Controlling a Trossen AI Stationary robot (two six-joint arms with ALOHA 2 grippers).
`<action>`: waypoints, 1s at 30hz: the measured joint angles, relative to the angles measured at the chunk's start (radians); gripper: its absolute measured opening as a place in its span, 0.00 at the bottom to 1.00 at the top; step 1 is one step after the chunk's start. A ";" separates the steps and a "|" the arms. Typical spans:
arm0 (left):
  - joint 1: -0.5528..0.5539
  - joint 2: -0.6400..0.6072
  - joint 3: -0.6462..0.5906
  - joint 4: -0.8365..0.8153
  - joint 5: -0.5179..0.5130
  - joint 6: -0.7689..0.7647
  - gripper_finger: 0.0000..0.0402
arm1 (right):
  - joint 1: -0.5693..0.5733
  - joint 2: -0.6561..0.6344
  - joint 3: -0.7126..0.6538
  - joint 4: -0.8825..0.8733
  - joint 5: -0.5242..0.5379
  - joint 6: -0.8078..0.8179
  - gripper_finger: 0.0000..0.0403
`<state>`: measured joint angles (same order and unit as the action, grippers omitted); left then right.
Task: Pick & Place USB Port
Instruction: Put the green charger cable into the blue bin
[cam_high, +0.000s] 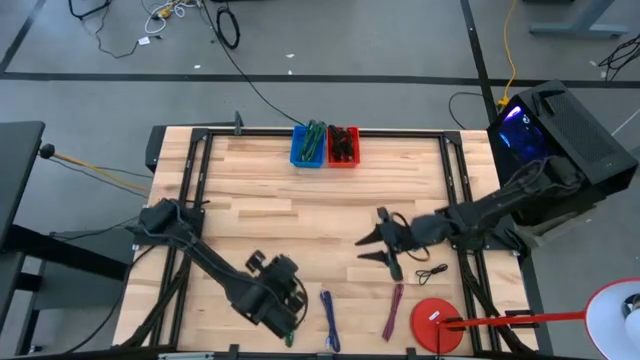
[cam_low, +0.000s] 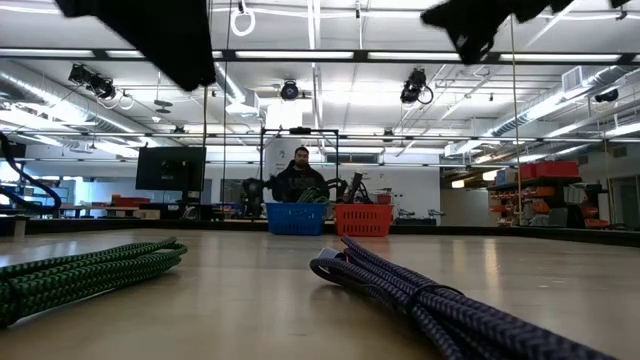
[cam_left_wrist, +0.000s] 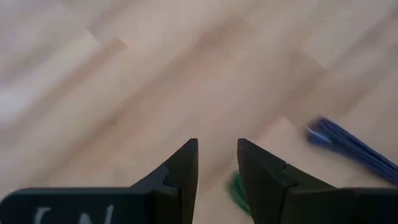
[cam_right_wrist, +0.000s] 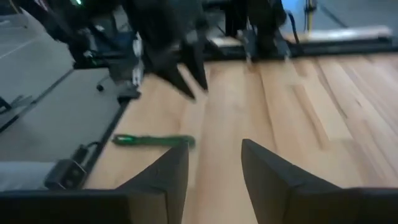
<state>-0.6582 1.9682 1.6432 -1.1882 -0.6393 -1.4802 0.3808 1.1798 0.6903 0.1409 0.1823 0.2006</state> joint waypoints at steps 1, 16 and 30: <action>-0.006 0.017 0.000 0.020 0.020 -0.007 0.29 | 0.024 -0.003 0.003 0.009 0.027 -0.006 0.37; -0.043 0.146 -0.001 0.089 0.254 -0.248 0.29 | 0.312 -0.077 0.035 0.044 0.367 -0.072 0.37; -0.052 0.183 0.000 0.295 0.323 -0.239 0.29 | 0.328 -0.077 0.034 0.039 0.440 -0.078 0.37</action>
<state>-0.7105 2.1516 1.6428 -0.8930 -0.3163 -1.7189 0.7090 1.1028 0.7246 0.1794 0.6226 0.1226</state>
